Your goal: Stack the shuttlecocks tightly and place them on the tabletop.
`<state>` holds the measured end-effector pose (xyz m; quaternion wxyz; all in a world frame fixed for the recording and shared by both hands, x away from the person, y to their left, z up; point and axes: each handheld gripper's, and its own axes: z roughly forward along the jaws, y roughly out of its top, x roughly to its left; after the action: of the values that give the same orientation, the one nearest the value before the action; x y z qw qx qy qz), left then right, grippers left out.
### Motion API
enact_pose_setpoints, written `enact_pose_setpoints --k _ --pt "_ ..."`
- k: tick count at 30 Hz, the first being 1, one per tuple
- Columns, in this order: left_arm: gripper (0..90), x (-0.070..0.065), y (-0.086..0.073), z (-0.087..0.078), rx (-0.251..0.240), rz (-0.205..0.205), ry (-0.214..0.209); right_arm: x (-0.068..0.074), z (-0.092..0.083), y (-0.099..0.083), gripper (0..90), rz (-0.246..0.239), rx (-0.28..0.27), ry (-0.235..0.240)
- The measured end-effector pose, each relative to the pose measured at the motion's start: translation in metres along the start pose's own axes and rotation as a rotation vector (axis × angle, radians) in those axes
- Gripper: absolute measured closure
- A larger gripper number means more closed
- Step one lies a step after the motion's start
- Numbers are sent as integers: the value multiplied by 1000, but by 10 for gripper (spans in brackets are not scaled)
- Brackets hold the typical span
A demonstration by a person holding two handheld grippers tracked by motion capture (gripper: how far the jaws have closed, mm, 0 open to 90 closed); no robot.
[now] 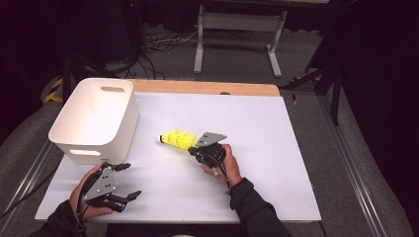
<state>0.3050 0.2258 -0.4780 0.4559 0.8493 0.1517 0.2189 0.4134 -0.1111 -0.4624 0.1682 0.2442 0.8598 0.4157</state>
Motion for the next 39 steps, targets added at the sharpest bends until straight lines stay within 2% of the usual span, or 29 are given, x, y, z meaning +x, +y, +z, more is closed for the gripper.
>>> enact_pose_setpoints --k 4,8,11,12,14,17,29,34,39 --pt "106 0 0 0 1 2 0 2 2 0 882 -6 5 -1" --pt "106 0 0 0 0 2 -1 2 2 0 832 -8 7 -7" --pt "106 0 0 0 1 2 -1 1 2 -1 756 -1 11 -14" --pt "106 0 0 0 0 2 -1 1 2 -1 756 -1 11 -14" --pt "106 0 0 -1 -1 2 -1 1 1 -1 677 5 14 -21" --pt "106 0 0 -1 -3 0 1 1 -1 0 636 3 13 -31" --pt "106 0 0 -2 -13 -7 5 5 -27 8 562 -61 -59 -63" --pt "105 0 0 -2 -15 -8 6 9 -39 10 471 -99 -78 -89" --pt "106 0 0 -2 -12 -7 6 9 -49 10 410 -108 -88 -100"
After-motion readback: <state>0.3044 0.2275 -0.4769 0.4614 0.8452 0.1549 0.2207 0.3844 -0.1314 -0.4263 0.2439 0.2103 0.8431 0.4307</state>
